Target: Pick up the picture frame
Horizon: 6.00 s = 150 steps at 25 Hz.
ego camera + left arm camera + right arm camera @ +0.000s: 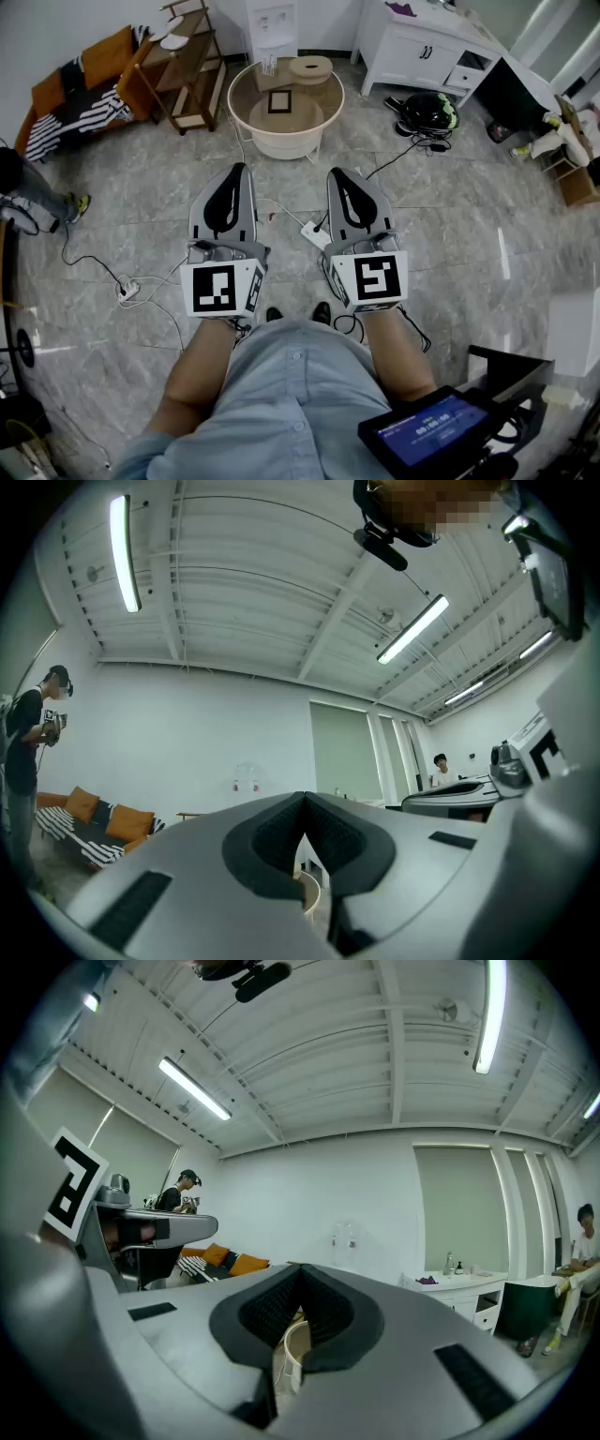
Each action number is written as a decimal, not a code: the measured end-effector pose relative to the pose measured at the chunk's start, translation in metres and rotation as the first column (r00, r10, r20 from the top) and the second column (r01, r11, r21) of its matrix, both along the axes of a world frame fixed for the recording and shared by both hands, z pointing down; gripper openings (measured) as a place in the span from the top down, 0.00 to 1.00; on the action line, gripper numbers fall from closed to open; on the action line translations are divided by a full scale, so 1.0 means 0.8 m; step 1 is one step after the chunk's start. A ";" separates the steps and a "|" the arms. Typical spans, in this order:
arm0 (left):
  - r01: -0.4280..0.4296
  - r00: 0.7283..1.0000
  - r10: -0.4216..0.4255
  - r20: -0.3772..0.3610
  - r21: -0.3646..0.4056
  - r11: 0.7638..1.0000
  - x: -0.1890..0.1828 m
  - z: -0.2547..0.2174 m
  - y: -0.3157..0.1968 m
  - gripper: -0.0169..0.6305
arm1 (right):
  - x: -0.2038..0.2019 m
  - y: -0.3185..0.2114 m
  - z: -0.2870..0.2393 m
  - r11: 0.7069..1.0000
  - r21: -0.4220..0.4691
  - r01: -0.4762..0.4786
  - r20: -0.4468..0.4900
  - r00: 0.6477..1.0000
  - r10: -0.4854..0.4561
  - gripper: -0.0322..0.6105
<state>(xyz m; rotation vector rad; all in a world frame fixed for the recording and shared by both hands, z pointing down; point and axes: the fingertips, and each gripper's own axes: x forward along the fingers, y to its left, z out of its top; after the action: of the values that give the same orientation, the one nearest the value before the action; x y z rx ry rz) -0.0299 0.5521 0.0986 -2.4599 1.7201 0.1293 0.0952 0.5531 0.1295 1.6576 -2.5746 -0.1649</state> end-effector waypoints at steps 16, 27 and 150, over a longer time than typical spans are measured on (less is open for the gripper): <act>-0.006 1.000 0.005 -0.011 -0.057 0.998 -0.079 0.040 -0.019 0.96 | -0.026 -0.026 0.026 0.990 -0.070 -0.121 0.066 0.990 0.125 0.92; -0.009 0.999 0.012 0.033 -0.103 0.995 -0.055 0.077 -0.163 0.96 | 0.001 -0.180 0.065 0.985 -0.099 -0.144 0.079 0.985 0.152 0.93; 0.028 0.999 -0.007 0.035 -0.636 0.772 -0.119 0.644 -1.044 0.96 | -0.041 -1.002 0.818 0.532 -0.804 -0.266 -0.185 0.962 0.201 0.73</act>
<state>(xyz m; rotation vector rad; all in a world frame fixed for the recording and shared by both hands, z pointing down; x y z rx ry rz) -0.1252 -0.2835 0.6139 -2.8531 2.0238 -0.6005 0.0624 -0.2489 0.7841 1.4847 -1.8008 0.8658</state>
